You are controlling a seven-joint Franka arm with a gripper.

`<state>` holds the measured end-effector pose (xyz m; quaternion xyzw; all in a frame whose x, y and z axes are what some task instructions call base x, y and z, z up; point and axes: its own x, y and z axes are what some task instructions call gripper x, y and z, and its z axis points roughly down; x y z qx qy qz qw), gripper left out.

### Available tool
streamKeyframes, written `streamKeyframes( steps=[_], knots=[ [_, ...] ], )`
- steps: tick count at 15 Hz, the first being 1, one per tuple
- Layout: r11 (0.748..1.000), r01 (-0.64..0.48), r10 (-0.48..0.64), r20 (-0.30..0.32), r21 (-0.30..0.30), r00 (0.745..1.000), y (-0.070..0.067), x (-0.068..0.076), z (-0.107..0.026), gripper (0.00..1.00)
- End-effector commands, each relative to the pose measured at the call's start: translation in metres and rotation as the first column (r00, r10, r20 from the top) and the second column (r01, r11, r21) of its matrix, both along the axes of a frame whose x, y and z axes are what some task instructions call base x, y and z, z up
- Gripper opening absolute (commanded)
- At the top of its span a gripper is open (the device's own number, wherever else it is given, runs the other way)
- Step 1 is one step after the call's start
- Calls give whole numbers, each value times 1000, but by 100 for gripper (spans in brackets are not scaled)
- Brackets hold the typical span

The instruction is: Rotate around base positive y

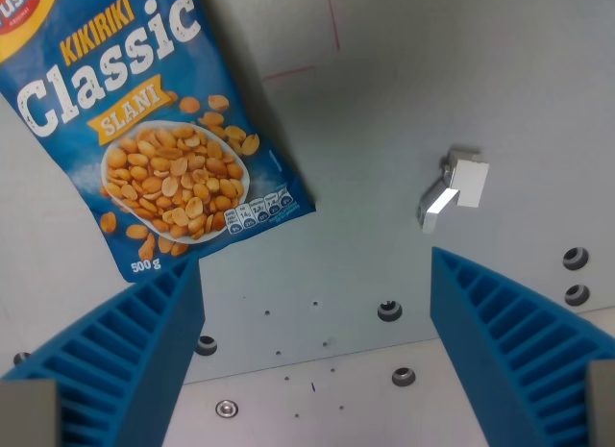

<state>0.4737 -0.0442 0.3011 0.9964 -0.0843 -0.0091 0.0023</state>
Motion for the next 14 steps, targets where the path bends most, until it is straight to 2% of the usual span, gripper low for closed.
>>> streamKeyframes(
  steps=[1,14],
  knots=[
    [1000,1,-1,-8,0,1000,0,0,2,100],
    [1000,1,-1,-180,0,984,0,0,2,100]
  ],
)
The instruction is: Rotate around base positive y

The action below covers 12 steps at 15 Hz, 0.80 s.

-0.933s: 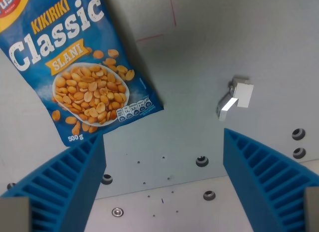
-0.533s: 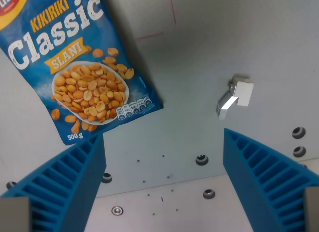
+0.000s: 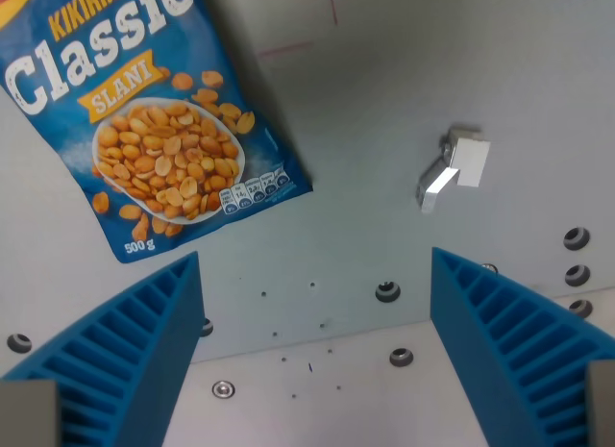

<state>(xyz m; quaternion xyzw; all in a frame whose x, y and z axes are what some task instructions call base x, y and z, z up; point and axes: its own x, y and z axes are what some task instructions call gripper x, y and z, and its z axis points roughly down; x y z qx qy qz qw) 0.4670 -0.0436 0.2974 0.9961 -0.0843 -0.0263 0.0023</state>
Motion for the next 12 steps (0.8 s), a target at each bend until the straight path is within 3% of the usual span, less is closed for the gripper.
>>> streamKeyframes(
  steps=[1,12],
  knots=[
    [1000,0,-1,-160,-3,987,-1,7,6,100],
    [1000,0,-1,-302,-3,953,-1,7,6,100]
  ],
)
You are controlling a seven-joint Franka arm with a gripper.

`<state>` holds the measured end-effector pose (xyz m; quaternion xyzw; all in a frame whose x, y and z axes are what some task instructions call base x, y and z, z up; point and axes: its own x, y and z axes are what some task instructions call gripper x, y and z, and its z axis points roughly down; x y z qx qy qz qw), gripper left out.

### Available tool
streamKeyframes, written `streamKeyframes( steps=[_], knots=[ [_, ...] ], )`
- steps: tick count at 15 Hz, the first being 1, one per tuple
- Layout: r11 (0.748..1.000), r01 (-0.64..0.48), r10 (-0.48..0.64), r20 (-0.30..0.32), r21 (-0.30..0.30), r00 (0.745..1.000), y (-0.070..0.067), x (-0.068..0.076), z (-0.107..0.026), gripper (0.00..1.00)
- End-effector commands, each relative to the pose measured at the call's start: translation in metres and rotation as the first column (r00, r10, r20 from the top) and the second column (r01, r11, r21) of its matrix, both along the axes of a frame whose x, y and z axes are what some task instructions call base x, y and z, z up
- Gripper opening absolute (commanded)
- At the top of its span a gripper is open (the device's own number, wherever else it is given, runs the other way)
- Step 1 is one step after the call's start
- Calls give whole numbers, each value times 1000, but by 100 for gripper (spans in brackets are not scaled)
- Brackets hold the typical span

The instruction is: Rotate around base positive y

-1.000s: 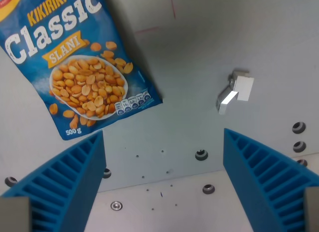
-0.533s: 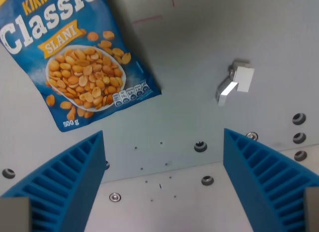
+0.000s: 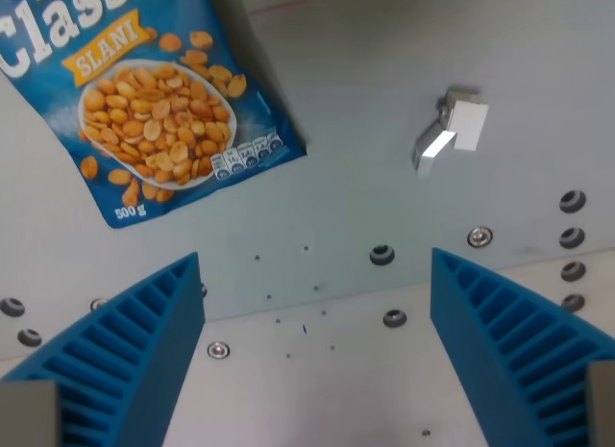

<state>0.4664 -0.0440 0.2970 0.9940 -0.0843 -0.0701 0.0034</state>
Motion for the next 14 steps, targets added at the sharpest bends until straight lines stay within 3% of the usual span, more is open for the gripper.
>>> streamKeyframes(
  steps=[1,14],
  knots=[
    [1000,-1,0,-231,-8,973,0,7,6,100],
    [1000,-1,-3,-395,-8,919,0,7,6,100]
  ],
)
